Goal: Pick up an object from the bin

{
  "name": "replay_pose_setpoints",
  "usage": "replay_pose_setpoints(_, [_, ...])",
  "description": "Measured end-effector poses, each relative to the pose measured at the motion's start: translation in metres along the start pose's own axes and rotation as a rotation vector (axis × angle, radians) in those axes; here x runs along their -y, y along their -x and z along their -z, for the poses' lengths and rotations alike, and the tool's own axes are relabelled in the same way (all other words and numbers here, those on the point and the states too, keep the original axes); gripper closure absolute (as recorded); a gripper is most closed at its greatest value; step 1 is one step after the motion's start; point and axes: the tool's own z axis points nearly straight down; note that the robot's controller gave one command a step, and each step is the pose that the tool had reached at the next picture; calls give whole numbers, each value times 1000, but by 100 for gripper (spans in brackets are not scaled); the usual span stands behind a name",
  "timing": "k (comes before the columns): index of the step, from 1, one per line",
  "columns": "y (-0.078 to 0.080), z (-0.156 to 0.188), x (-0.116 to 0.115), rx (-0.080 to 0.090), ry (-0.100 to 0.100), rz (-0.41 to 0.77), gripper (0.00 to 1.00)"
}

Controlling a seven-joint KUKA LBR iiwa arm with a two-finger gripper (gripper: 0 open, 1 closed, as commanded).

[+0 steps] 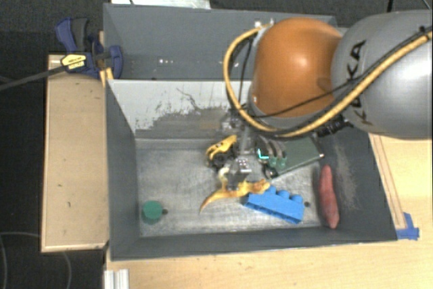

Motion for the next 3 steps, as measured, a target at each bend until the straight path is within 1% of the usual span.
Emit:
replay_pose_setpoints(1, [2, 4, 1, 8, 1, -3, 0])
replay_pose_setpoints(2, [-5, -46, -1, 13, 2, -69, 0])
replay_pose_setpoints(3, [-7, -98, 50, 9, 1, -32, 0])
